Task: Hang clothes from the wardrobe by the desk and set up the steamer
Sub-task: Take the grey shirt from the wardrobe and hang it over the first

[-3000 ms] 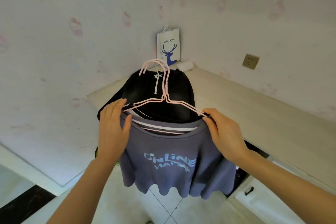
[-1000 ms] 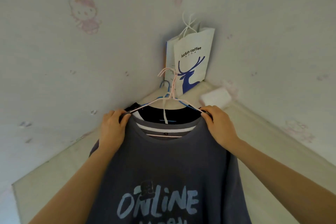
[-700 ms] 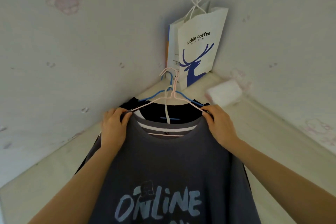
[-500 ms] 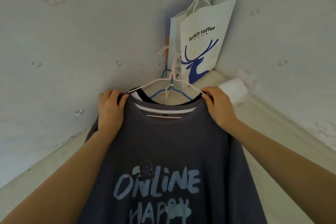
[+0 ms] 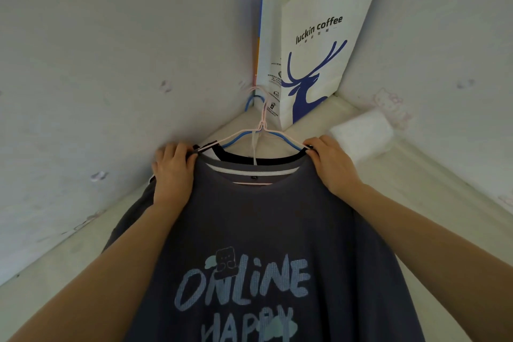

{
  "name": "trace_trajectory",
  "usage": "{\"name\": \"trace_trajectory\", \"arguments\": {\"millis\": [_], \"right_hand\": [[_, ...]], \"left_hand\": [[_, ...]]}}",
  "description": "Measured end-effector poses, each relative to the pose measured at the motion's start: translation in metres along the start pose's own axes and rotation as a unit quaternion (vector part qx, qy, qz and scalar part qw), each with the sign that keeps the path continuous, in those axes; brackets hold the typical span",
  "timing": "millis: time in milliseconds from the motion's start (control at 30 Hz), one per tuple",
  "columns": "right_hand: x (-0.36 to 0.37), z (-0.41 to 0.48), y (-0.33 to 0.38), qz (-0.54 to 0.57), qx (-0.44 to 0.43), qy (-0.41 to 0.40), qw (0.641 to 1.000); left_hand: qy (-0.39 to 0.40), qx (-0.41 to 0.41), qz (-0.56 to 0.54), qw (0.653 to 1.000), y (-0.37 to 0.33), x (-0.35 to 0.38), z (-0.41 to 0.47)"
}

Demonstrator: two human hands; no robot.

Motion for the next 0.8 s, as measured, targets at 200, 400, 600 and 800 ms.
{"name": "trace_trajectory", "arguments": {"millis": [200,400,600,800], "right_hand": [[0.005,0.007,-0.001,0.003,0.005,0.013,1.000],[0.009,0.008,-0.004,-0.019,0.009,0.008,1.000],[0.015,0.007,0.001,-0.105,-0.003,0.000,0.994],[0.009,0.000,-0.001,-0.140,0.011,0.036,0.989]], "left_hand": [[0.003,-0.005,0.003,1.000,0.001,0.007,0.008],[-0.024,0.020,0.035,0.999,-0.005,0.006,0.006],[-0.019,0.032,0.097,0.995,-0.002,0.009,0.003],[0.022,-0.007,0.095,0.995,-0.004,0.013,-0.001]]}}
Point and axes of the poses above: each hand's wrist, its own z-axis towards the middle knuckle, its own x-axis out of the palm, y = z × x, the point moved 10 cm from there along z, towards the middle knuckle, and after that the axes turned 14 degrees about -z, right-handed, at the moved point
